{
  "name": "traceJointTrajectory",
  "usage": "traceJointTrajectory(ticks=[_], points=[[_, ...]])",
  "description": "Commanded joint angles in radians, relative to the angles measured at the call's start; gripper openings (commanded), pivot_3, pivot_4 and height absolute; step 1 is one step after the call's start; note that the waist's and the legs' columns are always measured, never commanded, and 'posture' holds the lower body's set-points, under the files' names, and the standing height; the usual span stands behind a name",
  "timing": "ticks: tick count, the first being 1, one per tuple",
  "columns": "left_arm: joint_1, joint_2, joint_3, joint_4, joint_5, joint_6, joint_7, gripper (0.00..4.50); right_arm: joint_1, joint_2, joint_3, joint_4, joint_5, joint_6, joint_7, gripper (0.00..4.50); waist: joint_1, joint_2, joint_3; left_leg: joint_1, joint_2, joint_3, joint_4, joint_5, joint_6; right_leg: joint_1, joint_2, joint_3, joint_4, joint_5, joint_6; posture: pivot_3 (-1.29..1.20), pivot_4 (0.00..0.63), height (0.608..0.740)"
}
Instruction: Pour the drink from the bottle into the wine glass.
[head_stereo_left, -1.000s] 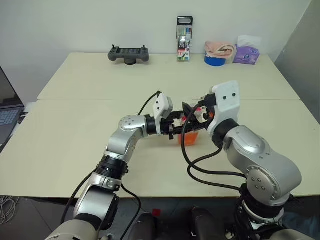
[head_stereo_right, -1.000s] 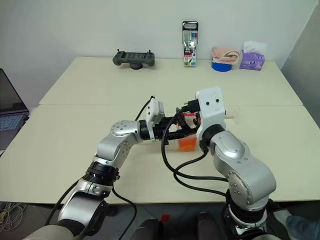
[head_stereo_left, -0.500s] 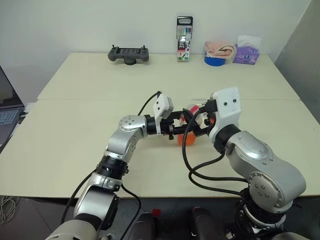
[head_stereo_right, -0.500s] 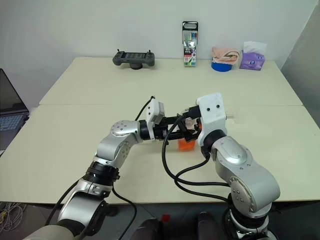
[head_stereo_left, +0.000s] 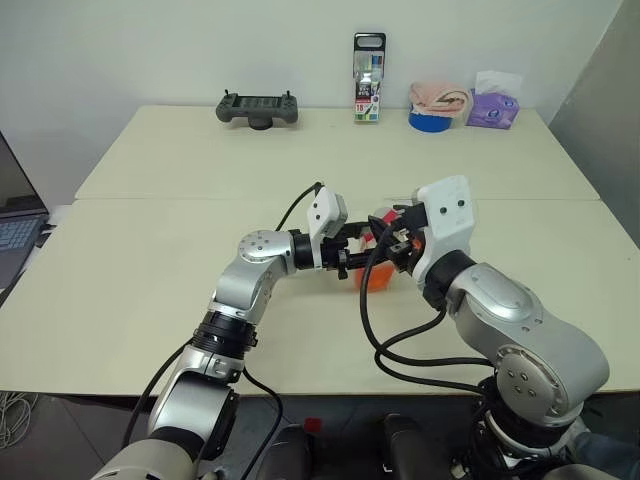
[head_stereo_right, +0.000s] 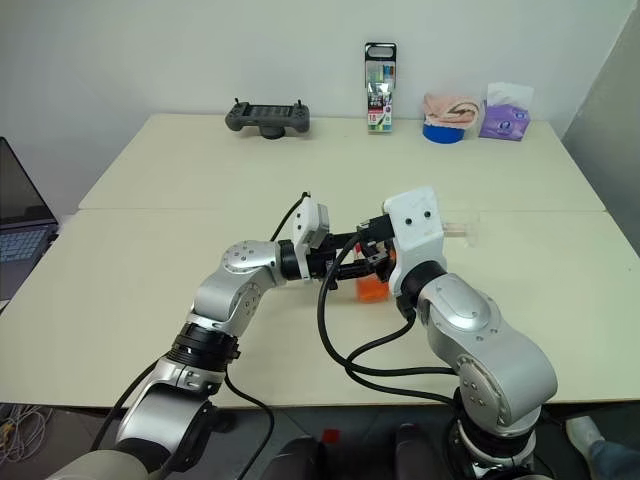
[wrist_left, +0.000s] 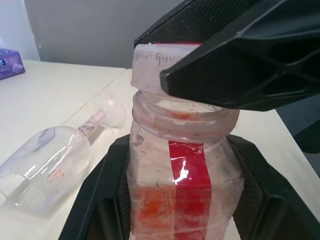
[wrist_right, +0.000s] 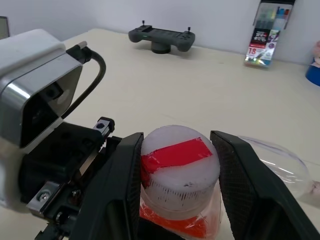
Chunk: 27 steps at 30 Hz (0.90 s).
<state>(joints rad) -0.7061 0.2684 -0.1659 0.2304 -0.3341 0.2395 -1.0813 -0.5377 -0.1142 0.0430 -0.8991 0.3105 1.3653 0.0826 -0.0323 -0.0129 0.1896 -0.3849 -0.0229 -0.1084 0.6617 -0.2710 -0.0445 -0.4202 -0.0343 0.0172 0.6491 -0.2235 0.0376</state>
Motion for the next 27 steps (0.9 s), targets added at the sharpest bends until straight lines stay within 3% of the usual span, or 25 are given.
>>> traceJointTrajectory(ticks=[1,5,9,13,19,22,27], points=[[-0.018,0.001,0.016,-0.021,-0.003,-0.020,0.006,2.11,-0.084,-0.052,-0.077,-0.098,0.099,-0.017,0.124,1.78,0.000,0.000,0.000,0.000,0.000,0.000,0.000,0.000,0.000,0.000,0.000,0.000,0.000,0.000,0.000,0.00,0.150,0.740],[-0.023,-0.001,0.017,-0.013,-0.003,-0.022,0.004,2.11,-0.145,-0.135,-0.141,-0.089,0.153,0.017,0.185,1.72,0.000,0.000,0.000,0.000,0.001,-0.001,0.000,0.000,0.000,0.000,0.001,-0.001,0.000,0.000,0.000,0.00,0.150,0.740],[-0.032,-0.005,0.020,-0.004,-0.004,-0.030,0.003,2.11,-0.190,-0.219,-0.318,-0.022,0.136,0.008,0.178,1.72,0.001,0.000,0.000,0.000,0.000,0.000,0.000,0.000,0.000,0.000,0.000,0.000,0.000,0.000,0.000,0.00,0.150,0.740],[-0.047,-0.007,0.030,-0.017,-0.014,-0.021,0.008,2.11,0.043,-0.286,-0.417,0.105,-0.009,-0.161,0.093,1.72,0.009,-0.002,-0.001,0.000,-0.001,-0.001,-0.001,0.000,0.000,0.001,-0.001,-0.002,-0.002,0.000,0.000,0.00,0.150,0.740],[-0.069,-0.008,0.037,-0.040,-0.021,0.002,0.021,2.11,0.330,-0.139,-0.456,0.245,-0.028,-0.417,0.071,1.72,-0.002,-0.001,-0.001,-0.001,-0.001,0.003,-0.001,0.000,0.000,0.000,-0.001,0.002,0.000,0.001,-0.001,0.00,0.150,0.740],[-0.070,-0.009,0.039,-0.036,-0.018,0.004,0.028,2.11,0.400,-0.073,-0.413,0.260,0.016,-0.469,0.111,2.67,-0.011,0.000,-0.001,0.002,0.001,0.003,-0.001,0.000,0.000,0.000,0.000,0.003,0.002,0.000,0.000,0.00,0.150,0.740],[-0.071,0.006,0.048,-0.018,-0.009,0.000,0.035,2.11,0.451,-0.068,-0.342,0.294,-0.011,-0.516,0.103,4.45,-0.011,0.000,-0.001,0.003,0.002,0.002,0.001,0.000,0.001,0.000,0.003,0.003,0.004,-0.002,0.003,0.00,0.150,0.740]])
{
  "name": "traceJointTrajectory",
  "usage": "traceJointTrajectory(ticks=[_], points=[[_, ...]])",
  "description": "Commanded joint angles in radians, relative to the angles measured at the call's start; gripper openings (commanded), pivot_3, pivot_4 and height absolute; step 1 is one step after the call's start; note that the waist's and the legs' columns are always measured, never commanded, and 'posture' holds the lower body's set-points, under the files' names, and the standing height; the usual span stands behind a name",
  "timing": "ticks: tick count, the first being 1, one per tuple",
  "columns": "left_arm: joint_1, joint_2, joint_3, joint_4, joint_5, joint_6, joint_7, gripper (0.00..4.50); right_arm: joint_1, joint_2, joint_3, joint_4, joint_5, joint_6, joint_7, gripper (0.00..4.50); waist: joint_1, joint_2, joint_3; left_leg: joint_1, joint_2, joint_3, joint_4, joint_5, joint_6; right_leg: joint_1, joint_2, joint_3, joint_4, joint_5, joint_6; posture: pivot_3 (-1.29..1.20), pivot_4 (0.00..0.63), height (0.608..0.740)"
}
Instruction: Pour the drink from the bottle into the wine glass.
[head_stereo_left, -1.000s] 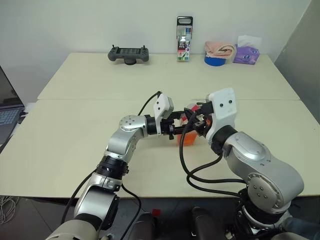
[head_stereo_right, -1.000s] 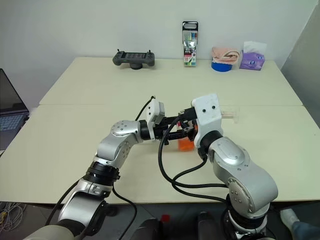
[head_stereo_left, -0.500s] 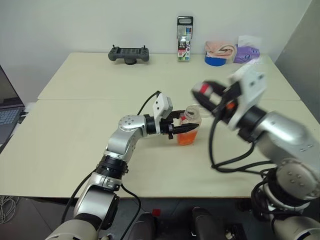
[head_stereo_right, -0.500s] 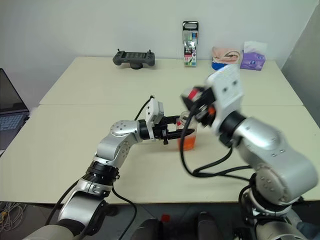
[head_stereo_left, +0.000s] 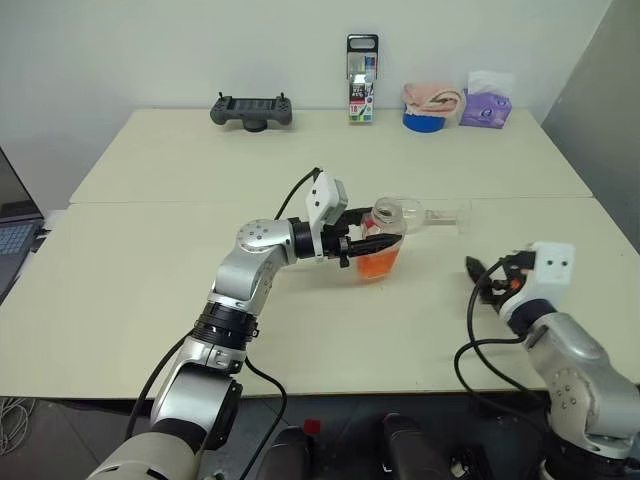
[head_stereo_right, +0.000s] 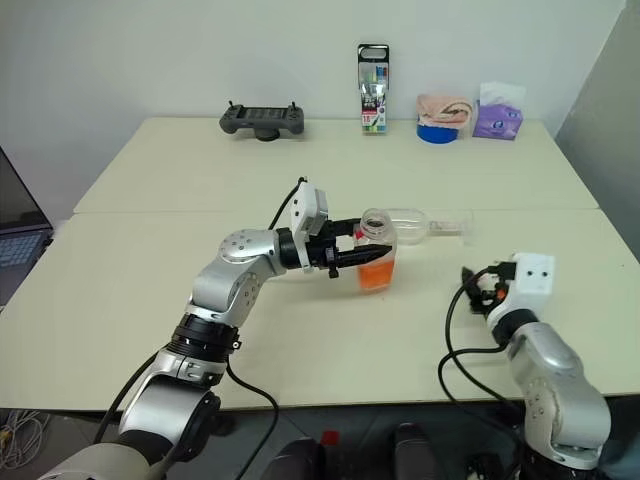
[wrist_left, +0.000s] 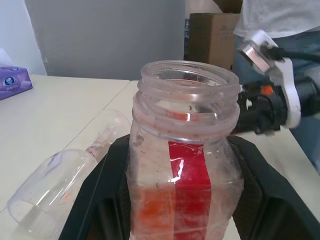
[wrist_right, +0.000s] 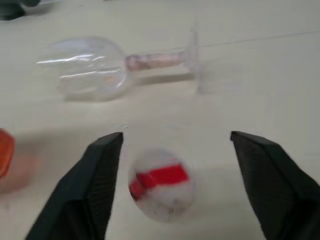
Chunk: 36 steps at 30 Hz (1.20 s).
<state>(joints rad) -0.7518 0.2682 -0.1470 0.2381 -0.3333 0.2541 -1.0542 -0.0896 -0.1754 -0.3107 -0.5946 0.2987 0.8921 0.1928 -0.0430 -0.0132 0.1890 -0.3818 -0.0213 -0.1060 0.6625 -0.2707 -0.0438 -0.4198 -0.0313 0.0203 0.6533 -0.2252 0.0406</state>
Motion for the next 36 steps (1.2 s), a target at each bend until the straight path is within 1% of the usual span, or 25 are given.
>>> traceJointTrajectory(ticks=[1,5,8,10,12,15,18,19,21,23,25,26,29,33,36], points=[[-0.025,0.009,0.032,-0.022,-0.008,-0.018,0.012,2.11,0.010,-0.013,0.017,-0.004,-0.003,-0.050,-0.006,4.50,0.000,0.000,0.000,0.000,0.000,0.000,0.000,0.000,0.000,0.000,0.000,0.000,0.000,0.000,0.000,0.00,0.150,0.740],[-0.022,0.025,0.052,0.009,0.002,-0.036,0.032,2.11,0.044,-0.055,0.043,0.016,-0.030,-0.094,0.004,4.50,0.004,0.000,0.000,0.000,0.000,0.000,0.000,0.000,0.000,0.000,0.000,0.000,0.000,0.000,0.000,0.00,0.150,0.740],[-0.018,0.046,0.071,0.028,0.008,-0.044,0.047,2.11,0.014,-0.094,0.048,-0.002,-0.043,-0.100,-0.007,4.50,0.003,0.000,0.000,0.000,0.000,0.000,-0.001,0.000,0.000,-0.001,0.000,0.001,-0.001,0.000,0.000,0.00,0.150,0.740],[-0.028,0.061,0.094,0.053,0.008,-0.053,0.066,2.11,-0.033,-0.133,0.074,-0.041,-0.034,-0.067,0.008,4.50,0.003,0.000,0.000,0.000,0.000,0.000,-0.001,0.000,0.000,0.000,0.000,0.000,0.000,0.000,0.000,0.00,0.150,0.740],[-0.047,0.083,0.131,0.089,0.013,-0.062,0.097,2.11,-0.107,-0.187,0.120,-0.108,0.015,0.006,0.056,4.50,0.001,0.000,0.000,0.000,0.000,0.000,0.000,0.000,0.000,0.000,0.000,0.000,0.000,0.000,0.000,0.00,0.150,0.740],[-0.082,0.129,0.219,0.170,0.004,-0.064,0.177,2.11,-0.261,-0.232,0.215,-0.213,0.200,0.151,0.178,4.50,-0.004,0.000,0.000,0.001,0.000,0.000,0.000,0.000,0.000,-0.001,0.001,0.000,0.003,0.000,0.000,0.00,0.150,0.740],[-0.095,0.173,0.268,0.252,0.030,-0.082,0.256,2.11,-0.363,-0.266,0.321,-0.247,0.314,0.213,0.276,4.50,-0.005,0.000,0.000,0.001,0.003,-0.004,0.000,0.000,0.001,-0.001,0.003,-0.004,0.003,0.000,0.000,0.00,0.150,0.740],[-0.103,0.183,0.283,0.285,0.040,-0.078,0.296,2.11,-0.395,-0.256,0.352,-0.236,0.336,0.210,0.293,4.50,-0.004,0.000,0.000,0.001,0.004,-0.005,-0.001,0.000,0.001,-0.001,0.004,-0.005,0.003,0.000,0.000,0.00,0.150,0.740],[-0.128,0.183,0.368,0.356,0.013,-0.072,0.422,2.11,-0.491,-0.161,0.433,-0.149,0.331,0.178,0.276,4.50,-0.004,0.000,0.000,0.001,0.004,-0.005,-0.001,0.000,0.001,-0.001,0.004,-0.005,0.003,0.000,0.000,0.00,0.150,0.740],[-0.129,0.183,0.413,0.384,0.017,-0.096,0.507,2.11,-0.576,-0.085,0.531,-0.045,0.266,0.111,0.259,4.50,-0.005,0.000,0.000,0.000,0.004,-0.004,0.000,0.000,0.001,-0.002,0.003,-0.004,0.004,0.000,-0.001,0.00,0.150,0.740],[-0.113,0.185,0.428,0.395,0.030,-0.114,0.549,2.11,-0.637,-0.010,0.579,0.085,0.191,0.040,0.216,4.50,-0.005,-0.001,0.000,0.000,0.003,-0.004,0.000,0.000,0.000,-0.002,0.003,-0.004,0.004,0.001,-0.002,0.00,0.150,0.740],[-0.108,0.184,0.437,0.399,0.026,-0.115,0.561,2.11,-0.649,0.006,0.592,0.128,0.162,0.009,0.208,4.50,-0.002,-0.002,0.000,0.000,0.003,-0.004,0.000,0.000,0.000,-0.003,0.002,-0.004,0.005,0.002,-0.004,0.00,0.150,0.740],[-0.102,0.183,0.456,0.414,0.018,-0.122,0.593,2.11,-0.663,0.009,0.627,0.197,0.098,-0.062,0.217,4.50,0.017,-0.003,-0.001,-0.001,0.001,-0.006,0.000,0.001,-0.001,-0.003,0.001,-0.005,0.004,0.003,-0.006,0.00,0.150,0.740],[-0.087,0.196,0.444,0.441,0.056,-0.151,0.609,2.11,-0.669,0.008,0.633,0.230,0.068,-0.102,0.239,4.50,0.017,-0.003,-0.001,-0.003,-0.004,-0.004,0.000,0.002,-0.003,-0.003,-0.006,-0.004,0.002,0.003,-0.005,0.00,0.150,0.740],[-0.073,0.200,0.436,0.462,0.073,-0.176,0.612,2.11,-0.662,-0.001,0.624,0.235,0.061,-0.110,0.251,4.50,0.015,-0.003,-0.001,-0.003,-0.004,-0.003,-0.001,0.001,-0.003,-0.003,-0.006,-0.004,0.002,0.003,-0.005,0.00,0.150,0.740]])
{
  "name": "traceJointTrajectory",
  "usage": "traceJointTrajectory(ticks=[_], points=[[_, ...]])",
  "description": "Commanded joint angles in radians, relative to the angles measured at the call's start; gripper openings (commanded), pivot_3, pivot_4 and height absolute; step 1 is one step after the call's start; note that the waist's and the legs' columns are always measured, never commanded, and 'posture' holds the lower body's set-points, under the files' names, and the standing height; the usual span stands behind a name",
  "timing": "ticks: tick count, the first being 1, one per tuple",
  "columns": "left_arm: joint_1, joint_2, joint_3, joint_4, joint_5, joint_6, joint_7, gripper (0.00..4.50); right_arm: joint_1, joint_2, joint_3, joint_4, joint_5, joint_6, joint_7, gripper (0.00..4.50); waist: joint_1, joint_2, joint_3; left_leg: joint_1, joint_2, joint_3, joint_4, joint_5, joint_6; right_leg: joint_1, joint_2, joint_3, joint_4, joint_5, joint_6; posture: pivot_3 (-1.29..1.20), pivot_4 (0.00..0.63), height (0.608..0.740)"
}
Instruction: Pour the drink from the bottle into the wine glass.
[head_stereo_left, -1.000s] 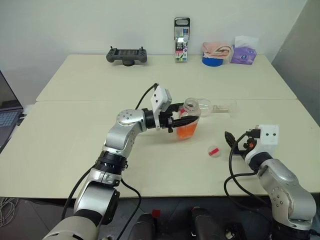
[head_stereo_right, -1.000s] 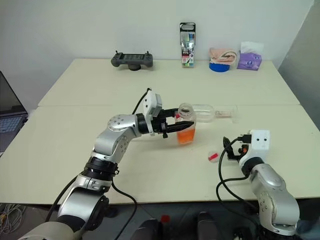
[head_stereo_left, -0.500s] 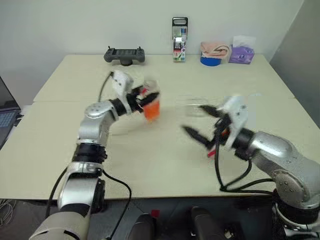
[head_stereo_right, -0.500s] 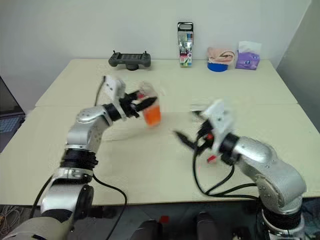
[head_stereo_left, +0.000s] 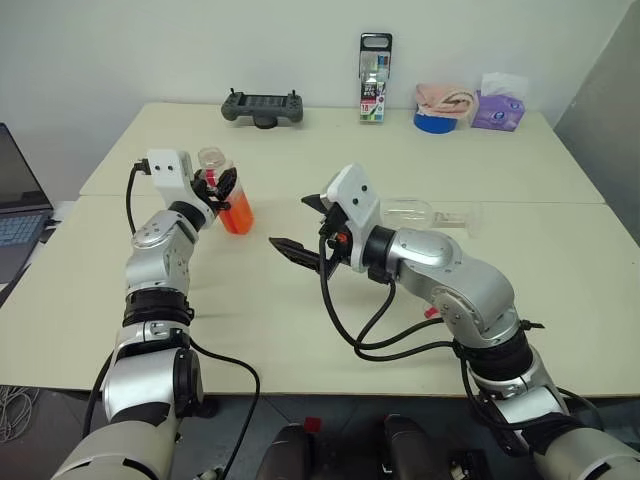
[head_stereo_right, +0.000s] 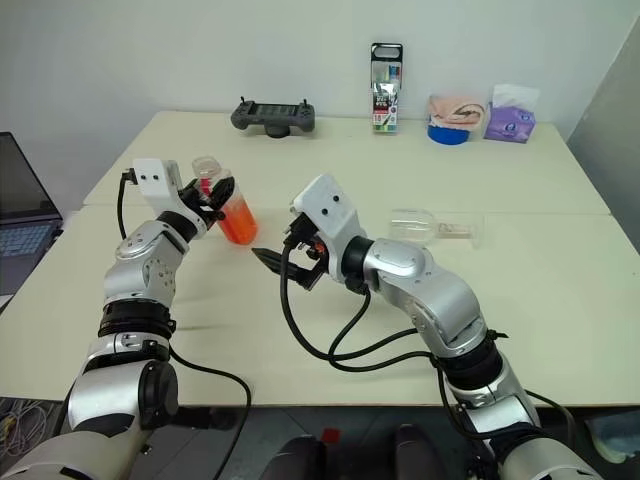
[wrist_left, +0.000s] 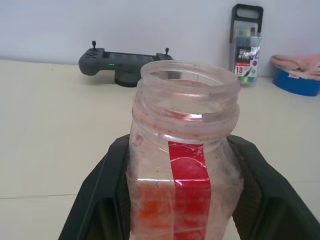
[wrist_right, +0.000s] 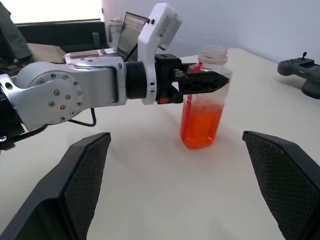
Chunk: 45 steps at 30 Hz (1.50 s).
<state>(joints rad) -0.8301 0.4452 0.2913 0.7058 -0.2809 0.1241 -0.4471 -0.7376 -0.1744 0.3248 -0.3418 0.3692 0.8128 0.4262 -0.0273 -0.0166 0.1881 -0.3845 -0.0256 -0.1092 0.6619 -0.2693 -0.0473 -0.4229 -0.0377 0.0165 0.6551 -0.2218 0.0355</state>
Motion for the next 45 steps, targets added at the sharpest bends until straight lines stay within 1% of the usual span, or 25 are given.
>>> traceJointTrajectory(ticks=[1,2,4,5,9,10,19,23,27,31,33,36,38,40,42,45], points=[[0.012,0.026,-0.002,0.000,0.026,-0.053,0.009,2.11,-0.009,-0.009,-0.014,-0.019,-0.013,-0.031,0.022,4.50,-0.002,0.000,0.000,0.000,0.001,0.000,0.000,0.000,0.000,0.000,0.001,-0.001,0.000,0.000,0.000,0.00,0.150,0.740],[0.017,0.026,0.003,0.005,0.027,-0.054,0.016,2.11,-0.004,-0.014,-0.016,-0.021,-0.015,-0.031,0.024,4.50,-0.002,0.000,0.000,0.001,0.001,-0.001,0.000,0.000,0.000,0.000,0.001,-0.001,0.001,0.000,0.000,0.00,0.150,0.740],[0.027,0.026,0.006,0.010,0.029,-0.057,0.020,2.83,0.004,-0.019,-0.025,-0.023,-0.016,-0.028,0.023,4.50,-0.004,0.000,0.000,0.002,0.002,-0.001,0.000,0.000,0.000,0.000,0.002,-0.001,0.003,0.000,0.000,0.00,0.150,0.740],[0.031,0.025,0.006,0.009,0.027,-0.054,0.020,3.05,0.008,-0.021,-0.029,-0.023,-0.018,-0.028,0.021,4.50,-0.005,0.000,0.000,0.002,0.002,-0.001,0.000,0.000,0.000,0.000,0.002,-0.001,0.003,0.000,0.000,0.00,0.150,0.740],[0.054,0.021,0.010,-0.017,0.019,-0.038,0.035,4.31,0.019,-0.025,-0.039,-0.026,-0.019,-0.015,0.017,4.50,-0.006,0.000,0.000,0.003,0.002,0.000,0.000,0.000,0.000,0.000,0.002,0.000,0.005,0.000,0.000,0.00,0.150,0.740],[0.060,0.020,0.010,-0.023,0.017,-0.035,0.038,4.49,0.020,-0.025,-0.042,-0.025,-0.018,-0.011,0.015,4.50,-0.006,0.000,0.000,0.003,0.003,0.000,0.000,0.000,0.000,0.000,0.002,0.000,0.005,0.000,0.000,0.00,0.150,0.740],[0.099,0.022,-0.006,-0.068,0.017,-0.007,0.033,4.49,0.037,-0.044,-0.063,-0.023,-0.034,-0.013,0.019,4.50,-0.005,0.000,0.000,0.003,0.002,-0.001,0.000,0.000,0.000,0.000,0.002,0.000,0.004,0.000,0.000,0.00,0.150,0.740],[0.189,0.032,-0.052,-0.207,0.015,0.047,-0.041,4.49,0.044,-0.093,-0.087,-0.009,-0.046,-0.027,0.037,4.50,-0.006,0.000,0.000,0.003,0.002,0.000,0.000,0.000,0.000,0.000,0.002,0.000,0.004,0.000,0.000,0.00,0.150,0.740],[0.271,0.049,-0.022,-0.325,0.005,0.118,-0.002,4.49,0.057,-0.141,-0.126,0.013,-0.042,-0.047,0.061,4.50,-0.005,0.000,0.000,0.003,0.002,-0.001,-0.001,0.000,0.000,0.000,0.002,0.000,0.004,0.000,0.000,0.00,0.150,0.740],[0.381,0.062,0.007,-0.489,-0.017,0.203,0.026,4.49,0.079,-0.222,-0.158,0.043,-0.070,-0.097,0.092,4.50,-0.005,0.000,0.000,0.003,0.003,-0.001,-0.001,0.000,0.000,0.000,0.002,0.000,0.004,0.000,0.000,0.00,0.150,0.740],[0.440,0.064,0.018,-0.581,-0.032,0.253,0.033,4.49,0.084,-0.290,-0.148,0.068,-0.134,-0.154,0.098,4.50,-0.005,0.000,0.000,0.003,0.003,0.000,-0.001,0.000,0.000,0.001,0.002,0.000,0.003,0.000,0.000,0.00,0.150,0.740],[0.539,0.076,0.011,-0.733,-0.076,0.323,-0.008,4.49,0.085,-0.419,-0.083,0.134,-0.279,-0.270,0.120,4.50,-0.005,0.000,0.000,0.002,0.002,0.001,-0.001,0.000,0.000,0.001,0.001,0.001,0.002,0.000,0.000,0.00,0.150,0.740],[0.635,0.095,-0.054,-0.897,-0.169,0.424,-0.114,4.49,0.080,-0.506,-0.026,0.220,-0.399,-0.382,0.139,4.50,-0.005,0.000,0.000,0.002,0.002,0.002,-0.001,0.000,0.000,0.001,0.001,0.001,0.000,-0.001,0.002,0.00,0.150,0.740],[0.696,0.108,-0.132,-1.030,-0.270,0.537,-0.198,4.49,0.075,-0.548,0.013,0.309,-0.484,-0.485,0.140,4.50,-0.004,0.000,0.000,0.002,0.002,0.002,-0.002,0.000,0.000,0.003,0.001,0.001,-0.004,-0.002,0.003,0.00,0.150,0.740],[0.678,0.088,-0.204,-1.088,-0.308,0.594,-0.212,4.49,0.055,-0.576,0.058,0.423,-0.594,-0.591,0.114,4.50,-0.002,-0.001,0.000,0.002,0.002,0.002,-0.001,0.000,0.000,0.004,0.001,0.001,-0.006,-0.002,0.003,0.00,0.150,0.740],[0.625,0.076,-0.277,-1.104,-0.305,0.625,-0.216,4.49,0.014,-0.576,0.086,0.568,-0.698,-0.692,0.077,4.50,-0.003,-0.001,0.000,0.002,0.002,0.004,0.000,0.000,0.000,0.004,0.001,0.001,-0.006,-0.001,0.004,0.00,0.150,0.740]])
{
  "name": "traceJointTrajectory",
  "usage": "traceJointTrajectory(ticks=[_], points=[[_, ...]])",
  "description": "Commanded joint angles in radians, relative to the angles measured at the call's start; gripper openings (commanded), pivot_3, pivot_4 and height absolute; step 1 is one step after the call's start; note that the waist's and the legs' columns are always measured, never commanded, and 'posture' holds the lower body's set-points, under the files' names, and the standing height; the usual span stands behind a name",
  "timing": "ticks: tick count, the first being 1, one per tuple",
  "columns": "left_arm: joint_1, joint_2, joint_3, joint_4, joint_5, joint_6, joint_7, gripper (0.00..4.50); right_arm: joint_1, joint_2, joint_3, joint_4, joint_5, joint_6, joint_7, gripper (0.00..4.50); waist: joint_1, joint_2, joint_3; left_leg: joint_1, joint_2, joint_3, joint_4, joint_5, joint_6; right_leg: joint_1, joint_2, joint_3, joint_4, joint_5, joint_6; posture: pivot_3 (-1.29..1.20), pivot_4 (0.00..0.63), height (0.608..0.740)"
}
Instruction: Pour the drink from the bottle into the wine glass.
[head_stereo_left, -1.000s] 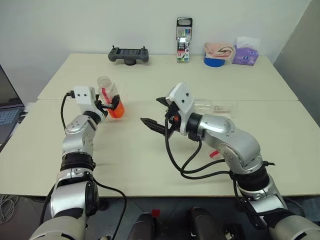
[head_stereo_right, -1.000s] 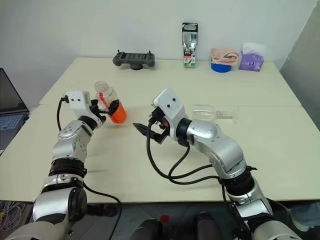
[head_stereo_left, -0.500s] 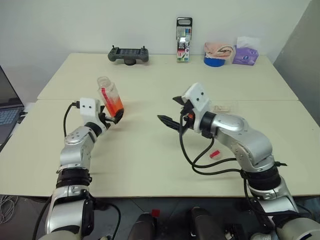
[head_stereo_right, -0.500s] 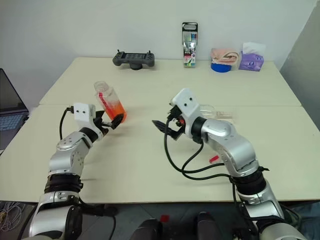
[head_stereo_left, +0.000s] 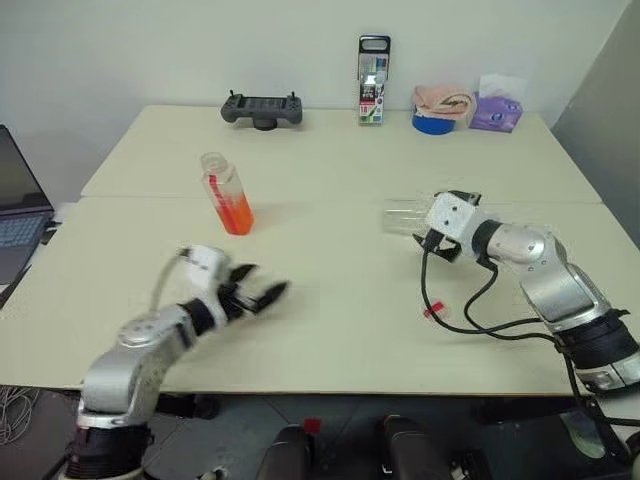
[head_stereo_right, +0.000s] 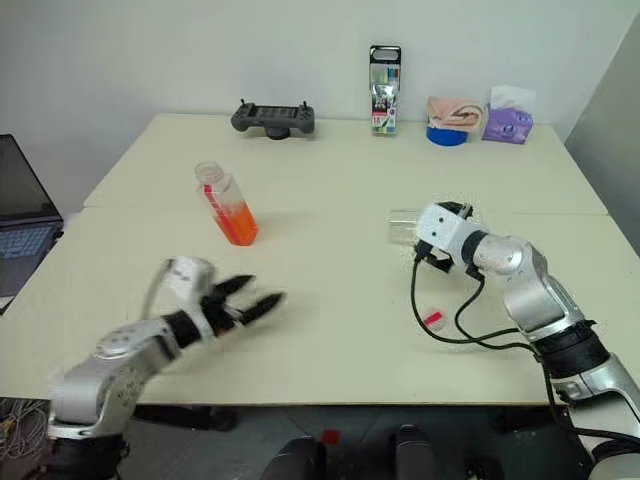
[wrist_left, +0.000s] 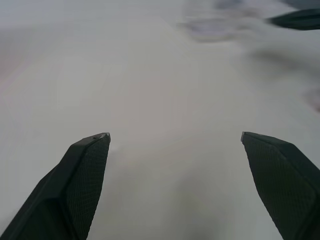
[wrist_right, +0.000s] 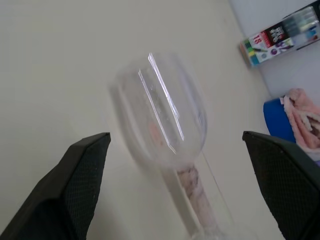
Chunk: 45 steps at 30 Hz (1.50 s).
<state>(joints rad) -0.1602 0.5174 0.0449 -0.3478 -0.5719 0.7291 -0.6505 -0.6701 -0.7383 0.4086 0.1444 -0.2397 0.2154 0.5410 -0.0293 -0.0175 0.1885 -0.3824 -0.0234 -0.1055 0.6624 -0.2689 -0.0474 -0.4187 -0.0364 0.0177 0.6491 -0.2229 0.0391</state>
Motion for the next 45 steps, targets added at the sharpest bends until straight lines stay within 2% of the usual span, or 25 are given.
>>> traceJointTrajectory(ticks=[1,5,11,12,14,18,23,25,28,31,34,37,39,41,45], points=[[-0.061,-0.001,-0.054,-0.051,-0.005,0.020,-0.013,4.49,-0.070,-0.001,0.011,0.134,-0.113,-0.121,-0.049,4.50,-0.001,0.000,0.000,0.000,0.000,0.000,0.000,0.000,0.000,0.000,0.001,0.000,0.000,0.001,0.000,0.00,0.150,0.740],[-0.093,-0.036,-0.081,-0.037,-0.010,0.024,0.000,4.49,-0.135,0.056,0.031,0.327,-0.204,-0.183,-0.115,4.50,-0.011,0.000,0.000,0.001,0.002,0.002,-0.002,0.000,0.000,-0.001,0.002,0.002,0.000,0.003,-0.005,0.00,0.150,0.740],[-0.095,-0.033,-0.098,-0.030,0.028,0.002,0.010,4.49,-0.260,0.167,0.060,0.622,-0.317,-0.234,-0.253,4.50,-0.014,0.000,0.000,0.000,0.002,0.003,-0.002,0.000,0.000,-0.002,0.002,0.004,-0.001,0.004,-0.006,0.00,0.150,0.740],[-0.096,-0.035,-0.093,-0.026,0.035,-0.001,0.018,4.50,-0.276,0.184,0.062,0.655,-0.327,-0.237,-0.268,4.33,-0.013,0.000,0.000,0.000,0.001,0.003,-0.002,0.000,0.000,-0.001,0.002,0.004,-0.001,0.004,-0.006,0.00,0.150,0.740],[-0.099,-0.041,-0.077,-0.012,0.043,-0.009,0.030,4.50,-0.301,0.210,0.074,0.708,-0.349,-0.251,-0.284,3.90,-0.012,0.000,0.000,0.000,0.001,0.003,-0.001,0.000,0.000,-0.001,0.002,0.005,-0.002,0.004,-0.005,0.00,0.150,0.740],[-0.105,-0.041,-0.064,0.022,0.061,-0.031,0.038,4.50,-0.325,0.236,0.092,0.743,-0.383,-0.260,-0.270,2.50,-0.012,0.000,0.000,0.000,0.001,0.003,-0.002,0.000,0.000,-0.001,0.002,0.005,-0.002,0.004,-0.005,0.00,0.150,0.740],[-0.106,-0.042,-0.054,0.059,0.075,-0.052,0.039,4.50,-0.288,0.240,0.099,0.611,-0.408,-0.154,-0.125,0.61,-0.012,0.000,0.000,0.000,0.001,0.003,-0.002,0.000,0.000,-0.001,0.002,0.005,-0.001,0.004,-0.005,0.00,0.150,0.740],[-0.098,-0.041,-0.055,0.058,0.077,-0.057,0.037,4.50,-0.266,0.239,0.104,0.563,-0.423,-0.124,-0.088,0.24,-0.012,0.000,0.000,0.000,0.001,0.003,-0.002,0.000,0.000,-0.001,0.002,0.004,-0.001,0.004,-0.005,0.00,0.150,0.740],[-0.088,-0.033,-0.048,0.049,0.071,-0.055,0.033,4.50,-0.259,0.254,0.082,0.491,-0.423,-0.078,-0.078,0.24,-0.013,0.000,0.000,0.001,0.001,0.002,-0.002,0.000,0.000,-0.001,0.002,0.004,-0.001,0.004,-0.005,0.00,0.150,0.740],[-0.048,0.005,0.010,0.013,0.036,-0.062,-0.003,4.50,-0.296,0.316,-0.058,0.329,-0.292,-0.005,-0.077,0.24,-0.028,0.001,0.001,0.000,0.002,0.003,-0.002,0.000,0.000,-0.003,0.002,0.004,0.000,0.004,-0.005,0.00,0.150,0.740],[-0.003,0.004,0.109,-0.031,-0.040,-0.069,-0.015,4.50,-0.304,0.443,-0.212,0.252,-0.107,0.009,-0.123,0.24,-0.033,0.001,0.001,0.000,0.004,0.004,-0.003,0.000,0.000,-0.004,0.004,0.006,0.001,0.004,-0.005,0.00,0.150,0.740],[0.030,-0.009,0.185,-0.050,-0.053,-0.081,0.036,4.50,-0.269,0.583,-0.339,0.287,0.051,-0.102,-0.221,0.24,-0.026,0.001,0.001,0.000,0.006,0.000,-0.002,0.000,0.000,-0.003,0.007,0.003,0.001,0.004,-0.006,0.00,0.150,0.740],[0.072,-0.022,0.241,-0.079,-0.116,-0.045,0.056,4.50,-0.227,0.690,-0.422,0.305,0.179,-0.138,-0.249,0.24,-0.019,0.001,0.001,0.001,0.006,-0.001,-0.002,0.000,0.000,-0.002,0.007,0.002,0.001,0.004,-0.006,0.00,0.150,0.740],[0.140,0.008,0.246,-0.124,-0.120,-0.031,0.039,4.50,-0.168,0.771,-0.447,0.302,0.255,-0.145,-0.244,0.24,-0.015,0.000,0.000,0.000,0.006,-0.002,-0.002,0.000,0.000,-0.001,0.006,0.002,0.000,0.004,-0.006,0.00,0.150,0.740],[0.202,0.031,0.259,-0.168,-0.144,-0.011,0.047,4.50,-0.071,0.844,-0.422,0.278,0.293,-0.140,-0.242,0.24,-0.001,0.001,0.000,0.000,0.002,-0.001,-0.002,0.000,-0.001,-0.002,0.003,0.002,-0.001,0.004,-0.006,0.00,0.150,0.740]])
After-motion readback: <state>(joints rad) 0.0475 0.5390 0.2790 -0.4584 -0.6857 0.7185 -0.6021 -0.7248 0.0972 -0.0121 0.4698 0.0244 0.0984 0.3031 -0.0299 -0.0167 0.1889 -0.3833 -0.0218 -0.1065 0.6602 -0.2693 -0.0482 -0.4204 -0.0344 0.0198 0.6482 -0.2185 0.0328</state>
